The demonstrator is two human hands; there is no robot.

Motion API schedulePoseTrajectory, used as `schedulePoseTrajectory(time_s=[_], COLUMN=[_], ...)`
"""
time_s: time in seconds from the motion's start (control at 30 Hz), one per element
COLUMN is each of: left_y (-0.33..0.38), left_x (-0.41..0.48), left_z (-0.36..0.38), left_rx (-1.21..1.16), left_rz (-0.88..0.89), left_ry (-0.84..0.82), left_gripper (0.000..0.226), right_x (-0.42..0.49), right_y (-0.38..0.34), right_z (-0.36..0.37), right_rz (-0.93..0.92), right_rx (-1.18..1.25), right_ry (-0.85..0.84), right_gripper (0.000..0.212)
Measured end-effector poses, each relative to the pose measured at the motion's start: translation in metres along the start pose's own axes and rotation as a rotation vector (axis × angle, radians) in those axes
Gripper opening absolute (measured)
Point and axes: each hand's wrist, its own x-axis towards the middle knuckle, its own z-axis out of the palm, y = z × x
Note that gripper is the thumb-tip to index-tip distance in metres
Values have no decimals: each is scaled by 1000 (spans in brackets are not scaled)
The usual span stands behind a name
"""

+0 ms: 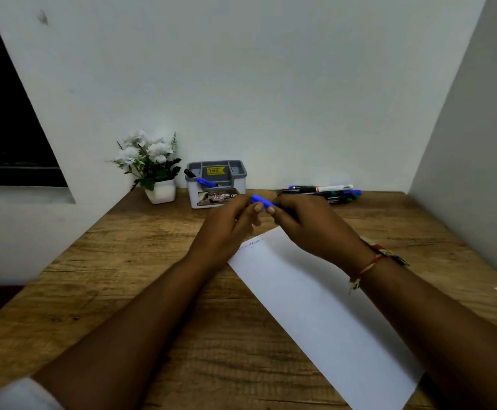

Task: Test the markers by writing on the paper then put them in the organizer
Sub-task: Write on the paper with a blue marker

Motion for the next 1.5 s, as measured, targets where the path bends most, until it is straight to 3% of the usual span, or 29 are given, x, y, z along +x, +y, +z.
schedulePoseTrajectory(time_s=[0.37,0.53,0.63,0.77,0.93,1.0,1.07,1.3,1.4,1.5], left_y=[-2,-1,-2,-8,-17,-20,-22,-23,-25,-26], left_x=[2,2,6,13,12,10,9,9,9,11], left_z=[8,9,4,-7,-5,-3,-1,-2,-5,-5], left_rx=[-206,-283,-451,-663,-375,-211,-92,294,408,408], left_rz=[-92,-142,-240,-358,-385,-340,-305,-191,-124,-142], left_ry=[60,65,168,351,265,168,76,-200,-344,-379], left_gripper=[31,31,28,20,20,23,24,22,20,27], right_x=[-4,-5,-8,-15,-11,-11,-10,-4,-3,-2], right_y=[4,3,6,18,14,13,14,17,16,17], right_z=[10,8,9,11,11,14,17,30,36,39], right_rz=[15,43,112,234,605,649,644,581,601,584], right_rx=[96,111,98,321,911,1007,994,718,629,526], right_ry=[67,-45,-142,-120,-31,-25,-22,99,90,77], right_gripper=[20,27,23,26,28,19,13,28,19,10])
